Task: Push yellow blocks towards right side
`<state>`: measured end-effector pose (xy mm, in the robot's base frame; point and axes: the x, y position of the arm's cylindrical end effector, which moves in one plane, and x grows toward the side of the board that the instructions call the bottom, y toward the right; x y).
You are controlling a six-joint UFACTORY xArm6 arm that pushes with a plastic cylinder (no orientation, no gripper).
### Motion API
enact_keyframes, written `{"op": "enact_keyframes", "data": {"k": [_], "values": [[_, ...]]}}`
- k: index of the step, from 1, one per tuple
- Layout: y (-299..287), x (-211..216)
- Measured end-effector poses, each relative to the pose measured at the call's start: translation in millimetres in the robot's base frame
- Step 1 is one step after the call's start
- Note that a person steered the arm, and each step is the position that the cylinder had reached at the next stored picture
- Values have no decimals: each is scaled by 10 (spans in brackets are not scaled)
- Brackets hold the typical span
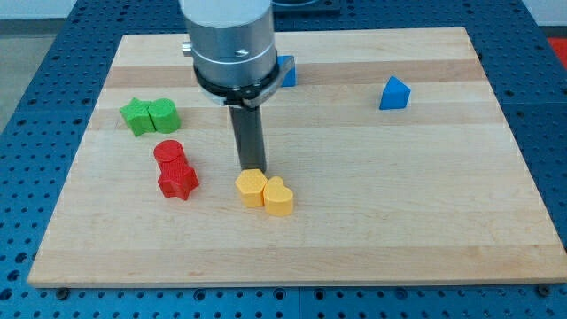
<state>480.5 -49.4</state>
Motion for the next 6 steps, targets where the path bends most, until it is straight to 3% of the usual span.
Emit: {"op": "enact_keyframes", "data": {"k": [1,3,6], "values": [[81,0],[-370,-176],[-526,144]]}}
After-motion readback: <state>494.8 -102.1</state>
